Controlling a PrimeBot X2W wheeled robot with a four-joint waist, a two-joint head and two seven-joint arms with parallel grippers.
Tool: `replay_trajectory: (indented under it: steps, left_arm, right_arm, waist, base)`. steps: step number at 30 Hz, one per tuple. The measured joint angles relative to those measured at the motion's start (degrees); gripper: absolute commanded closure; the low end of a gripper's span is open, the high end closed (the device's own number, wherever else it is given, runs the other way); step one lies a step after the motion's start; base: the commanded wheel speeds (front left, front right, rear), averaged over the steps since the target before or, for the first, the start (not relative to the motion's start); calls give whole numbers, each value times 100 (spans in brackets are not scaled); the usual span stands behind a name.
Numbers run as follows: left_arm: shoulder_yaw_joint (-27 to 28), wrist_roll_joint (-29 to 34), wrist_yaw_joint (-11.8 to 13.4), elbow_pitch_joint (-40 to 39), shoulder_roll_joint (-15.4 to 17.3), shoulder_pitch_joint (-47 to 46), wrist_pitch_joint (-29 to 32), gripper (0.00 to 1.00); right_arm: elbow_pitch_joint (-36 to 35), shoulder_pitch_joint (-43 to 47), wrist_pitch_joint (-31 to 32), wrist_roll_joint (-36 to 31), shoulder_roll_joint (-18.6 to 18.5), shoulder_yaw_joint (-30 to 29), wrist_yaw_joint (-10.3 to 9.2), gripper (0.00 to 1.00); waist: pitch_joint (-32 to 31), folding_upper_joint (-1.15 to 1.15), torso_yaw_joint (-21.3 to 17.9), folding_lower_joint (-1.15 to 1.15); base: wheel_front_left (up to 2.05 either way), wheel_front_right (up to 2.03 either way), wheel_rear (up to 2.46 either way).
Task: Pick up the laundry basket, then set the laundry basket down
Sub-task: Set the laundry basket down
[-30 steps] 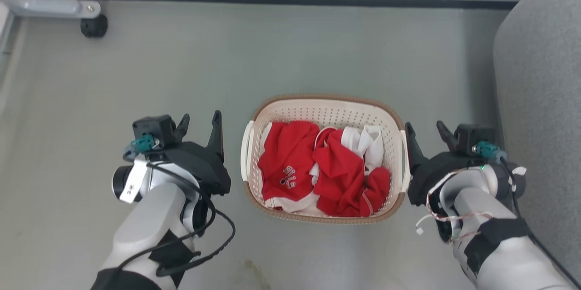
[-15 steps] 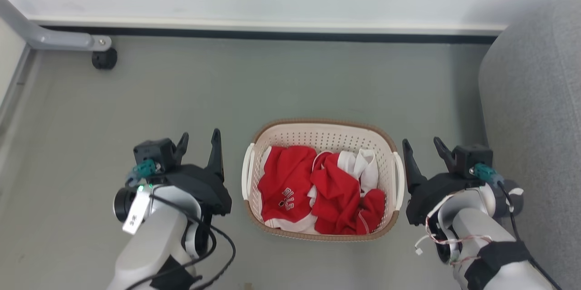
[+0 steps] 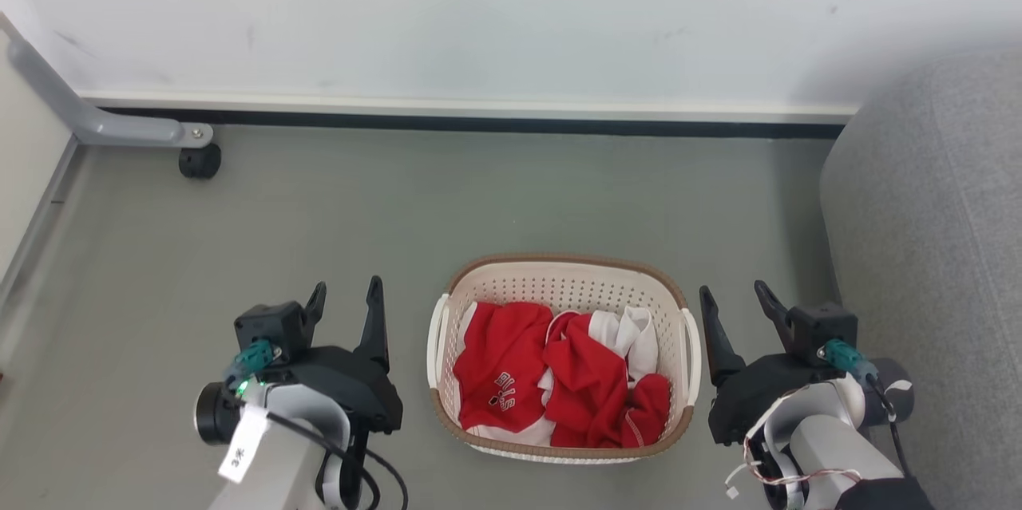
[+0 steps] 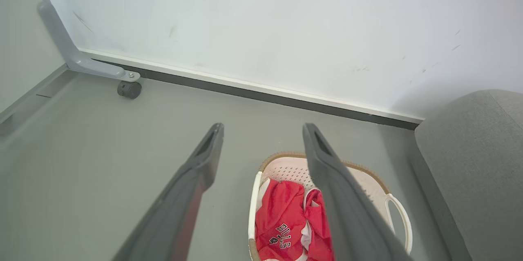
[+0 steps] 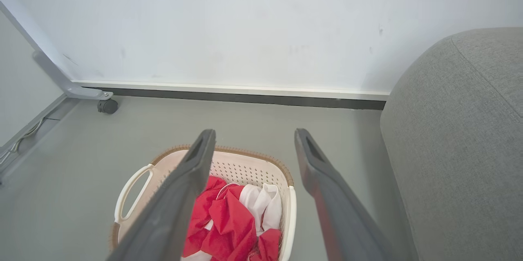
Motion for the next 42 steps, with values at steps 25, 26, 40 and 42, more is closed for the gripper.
replay_trajectory:
  steps: [25,26,40,42]
  left_arm:
    - [609,810,147,-1394,87,1167,0,0]
    - [626,835,147,-1449,86,1188,0,0]
    - [937,1215,191,-2038,66,1609,-1,0]
    - [962,1236,191,-2119,58,1668,-1,0]
  right_arm:
    - [-1530,1087,-1,-816,-132,-544,-157,0]
    - [-1585,1120,-1,-855,-132,-613,-157,0]
    - [-2131,1616,-1,-1482,-1,-1290,-158,0]
    - [-2214,1681,-1,-1545,25,-1323,-158,0]
  waist:
    - [-429,1,-170,0]
    - [-427,1,-170,0]
    - [-508,1,-157,0]
    - [-523,1,-146,1]
  base:
    - [0,0,0]
    - [0,0,0]
    - [0,0,0]
    - [0,0,0]
